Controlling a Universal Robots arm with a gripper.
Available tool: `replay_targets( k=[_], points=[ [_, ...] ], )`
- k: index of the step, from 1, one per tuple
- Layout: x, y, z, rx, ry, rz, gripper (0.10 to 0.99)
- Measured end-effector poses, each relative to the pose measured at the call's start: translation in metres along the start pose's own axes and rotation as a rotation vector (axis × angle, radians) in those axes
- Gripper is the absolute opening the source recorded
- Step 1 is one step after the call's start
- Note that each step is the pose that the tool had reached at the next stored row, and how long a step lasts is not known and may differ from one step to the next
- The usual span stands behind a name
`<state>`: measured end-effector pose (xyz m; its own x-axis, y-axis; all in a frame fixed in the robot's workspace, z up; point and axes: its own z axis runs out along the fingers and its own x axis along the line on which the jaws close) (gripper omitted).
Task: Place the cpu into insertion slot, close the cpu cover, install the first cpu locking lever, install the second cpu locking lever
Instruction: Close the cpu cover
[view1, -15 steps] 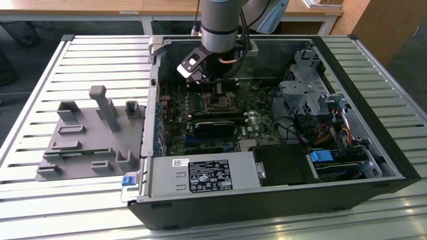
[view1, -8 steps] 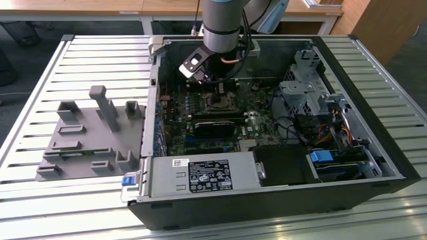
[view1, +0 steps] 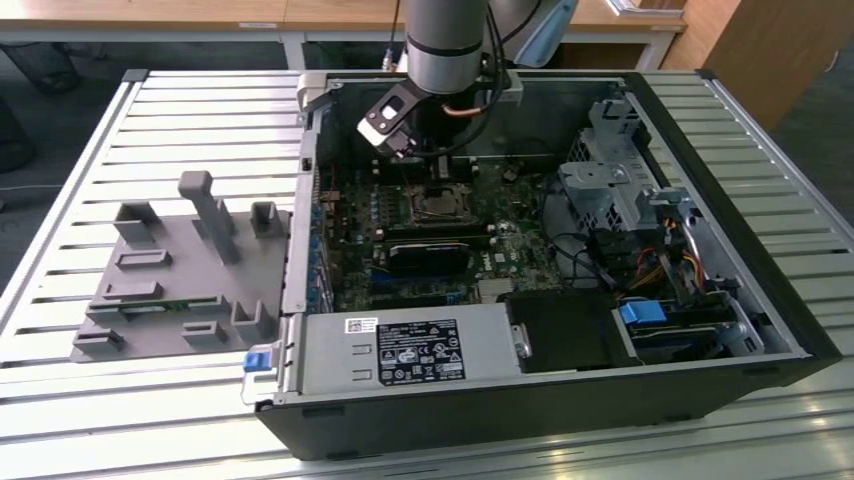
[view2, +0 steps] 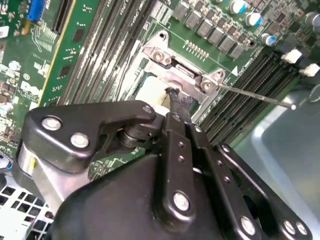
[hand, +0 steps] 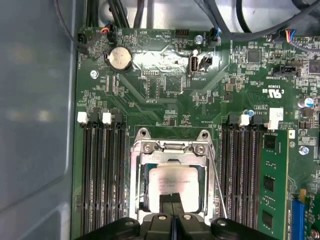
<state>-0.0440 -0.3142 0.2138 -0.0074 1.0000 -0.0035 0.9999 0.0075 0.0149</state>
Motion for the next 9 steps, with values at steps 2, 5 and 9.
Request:
replay_targets(
  k=[2,5,9],
  points=[
    [0.0,0.0012,0.0,0.0,-0.0001,0.0,0.106],
    [0.0,0.0039,0.0,0.0,-0.0002,0.0,0.106],
    [-0.0001,0.0077,0.0001,0.0,-0.0002,0.0,0.106]
  ],
)
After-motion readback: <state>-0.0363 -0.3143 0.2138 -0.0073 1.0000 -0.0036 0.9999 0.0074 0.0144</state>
